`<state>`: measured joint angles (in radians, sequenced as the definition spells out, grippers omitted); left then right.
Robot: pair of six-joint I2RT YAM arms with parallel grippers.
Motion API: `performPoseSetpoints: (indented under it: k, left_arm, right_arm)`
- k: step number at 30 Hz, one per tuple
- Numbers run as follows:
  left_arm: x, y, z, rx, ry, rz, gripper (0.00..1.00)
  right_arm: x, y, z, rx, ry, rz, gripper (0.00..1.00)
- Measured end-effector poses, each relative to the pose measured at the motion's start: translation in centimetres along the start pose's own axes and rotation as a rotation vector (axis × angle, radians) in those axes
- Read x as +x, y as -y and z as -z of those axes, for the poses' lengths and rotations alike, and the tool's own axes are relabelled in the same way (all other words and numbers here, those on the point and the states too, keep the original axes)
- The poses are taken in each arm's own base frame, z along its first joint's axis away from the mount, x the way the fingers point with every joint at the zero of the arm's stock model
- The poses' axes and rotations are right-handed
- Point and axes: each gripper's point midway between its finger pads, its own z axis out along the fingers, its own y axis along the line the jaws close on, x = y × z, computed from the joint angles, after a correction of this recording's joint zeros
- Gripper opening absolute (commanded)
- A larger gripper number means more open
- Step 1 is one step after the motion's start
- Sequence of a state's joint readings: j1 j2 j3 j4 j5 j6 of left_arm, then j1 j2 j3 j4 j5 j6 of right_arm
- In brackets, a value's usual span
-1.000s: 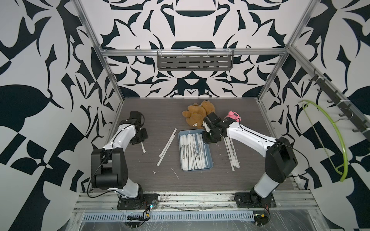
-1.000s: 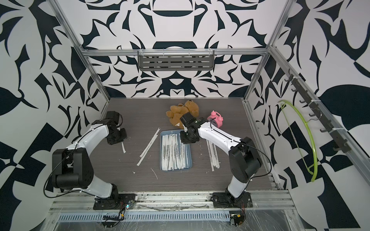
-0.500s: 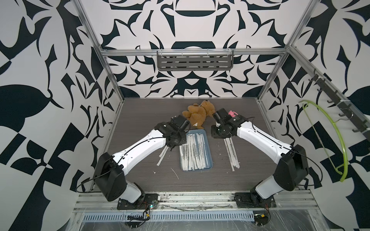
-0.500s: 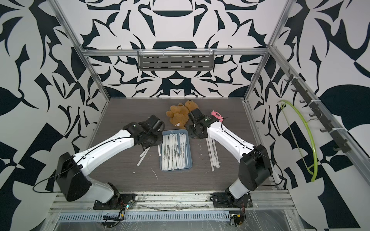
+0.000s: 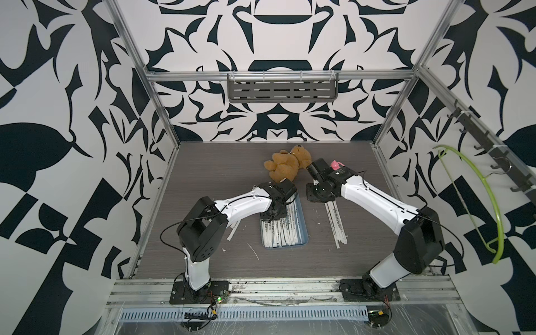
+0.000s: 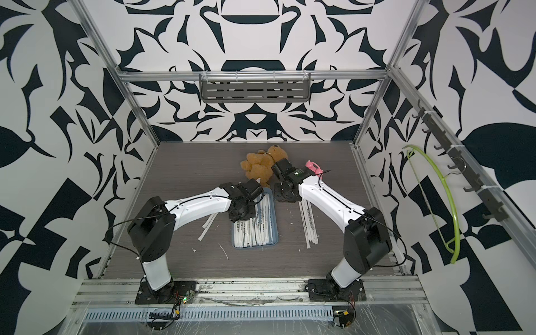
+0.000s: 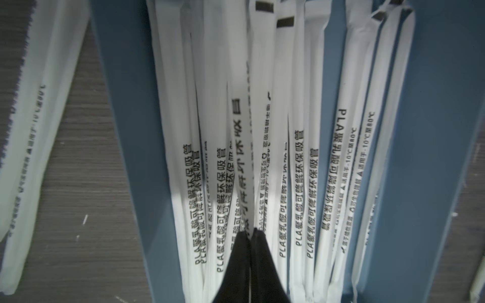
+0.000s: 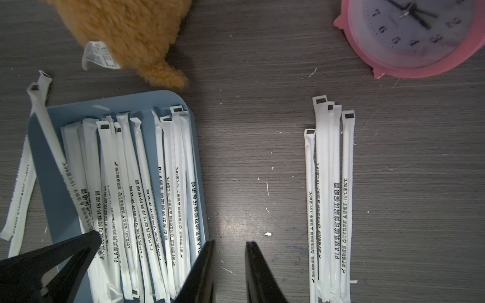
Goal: Put the straws into the storage box
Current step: Place the straw in the storage box.
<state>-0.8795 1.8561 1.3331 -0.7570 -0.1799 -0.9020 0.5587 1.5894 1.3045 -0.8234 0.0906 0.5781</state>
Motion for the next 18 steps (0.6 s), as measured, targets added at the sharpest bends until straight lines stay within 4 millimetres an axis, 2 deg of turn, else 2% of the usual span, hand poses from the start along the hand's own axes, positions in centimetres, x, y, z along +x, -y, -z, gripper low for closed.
performPoseSetpoints:
  k: [13,18]
  left_arm:
    - [1.0,-0.2,-1.4,-0.033,-0.036,-0.017,0.0]
    - [2.6,-0.6,-2.0,-0.048,-0.073,-0.013,0.02]
  right_arm:
    - [0.4,0.1,-0.7,0.008,-0.02,0.003,0.26]
    - [0.6,0.2,-0.9,0.011,-0.026,0.002,0.26]
